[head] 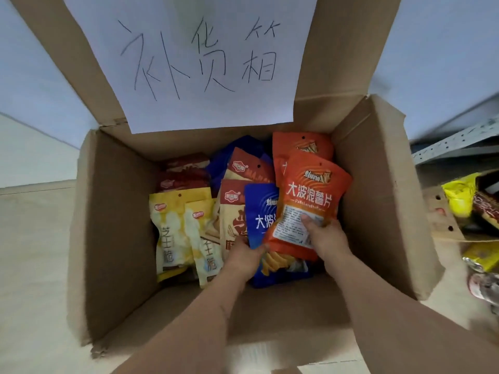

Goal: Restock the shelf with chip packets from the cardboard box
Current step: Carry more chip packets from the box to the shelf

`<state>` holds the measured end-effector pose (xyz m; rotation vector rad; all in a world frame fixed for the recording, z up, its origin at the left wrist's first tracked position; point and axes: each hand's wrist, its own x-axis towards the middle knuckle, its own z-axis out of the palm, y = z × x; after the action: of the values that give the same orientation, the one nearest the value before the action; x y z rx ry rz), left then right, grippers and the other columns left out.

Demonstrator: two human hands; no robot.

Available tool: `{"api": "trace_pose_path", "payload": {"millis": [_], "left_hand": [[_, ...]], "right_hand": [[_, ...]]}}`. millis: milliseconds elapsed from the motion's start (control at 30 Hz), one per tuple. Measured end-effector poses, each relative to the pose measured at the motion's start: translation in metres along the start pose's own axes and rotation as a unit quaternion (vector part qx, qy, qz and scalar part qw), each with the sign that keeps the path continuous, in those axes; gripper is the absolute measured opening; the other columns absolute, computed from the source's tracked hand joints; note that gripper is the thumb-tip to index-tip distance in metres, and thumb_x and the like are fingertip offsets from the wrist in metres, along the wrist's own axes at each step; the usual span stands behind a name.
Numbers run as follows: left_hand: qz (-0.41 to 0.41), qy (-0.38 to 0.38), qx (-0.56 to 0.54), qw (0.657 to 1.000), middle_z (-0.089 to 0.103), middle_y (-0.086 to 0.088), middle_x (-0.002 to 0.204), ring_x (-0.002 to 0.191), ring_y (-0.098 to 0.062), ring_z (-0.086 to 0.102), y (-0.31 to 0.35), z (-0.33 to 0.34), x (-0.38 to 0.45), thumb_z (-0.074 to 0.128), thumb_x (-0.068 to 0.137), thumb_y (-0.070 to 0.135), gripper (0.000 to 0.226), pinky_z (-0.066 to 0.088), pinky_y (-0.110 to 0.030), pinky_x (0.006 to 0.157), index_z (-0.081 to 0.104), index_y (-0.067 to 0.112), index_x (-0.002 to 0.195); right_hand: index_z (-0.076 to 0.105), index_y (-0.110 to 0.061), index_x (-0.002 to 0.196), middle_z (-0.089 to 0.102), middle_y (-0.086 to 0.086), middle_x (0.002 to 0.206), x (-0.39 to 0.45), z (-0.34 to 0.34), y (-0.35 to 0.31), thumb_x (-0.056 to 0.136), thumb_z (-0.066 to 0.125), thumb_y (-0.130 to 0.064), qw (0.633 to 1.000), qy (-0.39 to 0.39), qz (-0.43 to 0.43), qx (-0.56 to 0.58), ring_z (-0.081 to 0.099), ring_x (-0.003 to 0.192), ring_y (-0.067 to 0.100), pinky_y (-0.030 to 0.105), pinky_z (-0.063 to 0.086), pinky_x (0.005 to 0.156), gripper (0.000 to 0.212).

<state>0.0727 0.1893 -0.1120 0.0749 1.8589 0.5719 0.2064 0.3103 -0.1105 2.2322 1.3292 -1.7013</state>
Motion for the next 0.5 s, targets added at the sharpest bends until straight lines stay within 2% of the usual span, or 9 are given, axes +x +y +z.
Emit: {"api": "trace_pose_path", "payload": {"millis": [133, 200, 267, 333, 400, 500], "left_hand": [[-0.027, -0.035, -0.033, 0.998, 0.059, 0.010, 0.096, 0.093, -0.012, 0.055, -0.009, 0.018, 0.020, 0.074, 0.090, 0.020, 0.032, 0.041, -0.032, 0.086, 0.051, 0.025, 0.113], [-0.033, -0.035, -0.040, 0.998, 0.065, 0.006, 0.099, 0.090, -0.013, 0.060, -0.012, 0.021, 0.026, 0.076, 0.087, 0.015, 0.033, 0.044, -0.031, 0.084, 0.057, 0.021, 0.114], [-0.029, -0.045, -0.048, 0.997, 0.071, 0.003, 0.102, 0.090, -0.013, 0.064, -0.013, 0.018, 0.029, 0.077, 0.087, 0.014, 0.025, 0.048, -0.027, 0.078, 0.063, 0.020, 0.108], [-0.024, -0.059, -0.067, 0.996, 0.073, 0.004, 0.101, 0.091, -0.011, 0.067, -0.014, 0.013, 0.029, 0.074, 0.090, 0.016, 0.019, 0.049, -0.022, 0.072, 0.067, 0.022, 0.106], [-0.019, -0.074, -0.089, 0.993, 0.075, 0.001, 0.105, 0.097, -0.014, 0.069, -0.015, 0.007, 0.026, 0.072, 0.092, 0.021, 0.019, 0.051, -0.024, 0.075, 0.067, 0.021, 0.111], [-0.015, -0.088, -0.132, 0.987, 0.077, -0.002, 0.102, 0.101, -0.021, 0.071, -0.015, 0.002, 0.016, 0.069, 0.095, 0.023, 0.014, 0.054, -0.037, 0.093, 0.067, 0.021, 0.108]], "right_hand": [[0.040, -0.027, 0.141, 0.061, -0.001, 0.122, 0.030, 0.008, 0.005, 0.071, 0.080, -0.061, 0.998, 0.015, 0.031, 0.045, 0.063, 0.114, 0.029, 0.056, 0.047, 0.102, 0.088], [0.039, -0.023, 0.140, 0.061, 0.000, 0.118, 0.038, 0.009, 0.007, 0.065, 0.084, -0.061, 0.997, 0.032, 0.046, 0.048, 0.064, 0.110, 0.029, 0.054, 0.049, 0.099, 0.094], [0.044, -0.019, 0.130, 0.064, -0.001, 0.111, 0.042, 0.008, 0.007, 0.065, 0.089, -0.052, 0.994, 0.033, 0.048, 0.087, 0.067, 0.098, 0.023, 0.045, 0.053, 0.087, 0.085], [0.055, -0.017, 0.117, 0.071, 0.000, 0.105, 0.041, 0.007, 0.006, 0.069, 0.090, -0.040, 0.989, 0.011, 0.038, 0.142, 0.070, 0.085, 0.018, 0.033, 0.054, 0.069, 0.064], [0.063, -0.018, 0.111, 0.075, 0.004, 0.103, 0.036, 0.005, 0.006, 0.076, 0.087, -0.031, 0.984, -0.020, 0.034, 0.176, 0.073, 0.081, 0.018, 0.029, 0.052, 0.059, 0.045], [0.066, -0.018, 0.113, 0.077, 0.004, 0.098, 0.025, -0.003, 0.003, 0.081, 0.083, -0.026, 0.973, -0.066, 0.042, 0.217, 0.075, 0.081, 0.021, 0.032, 0.056, 0.059, 0.037]]}}
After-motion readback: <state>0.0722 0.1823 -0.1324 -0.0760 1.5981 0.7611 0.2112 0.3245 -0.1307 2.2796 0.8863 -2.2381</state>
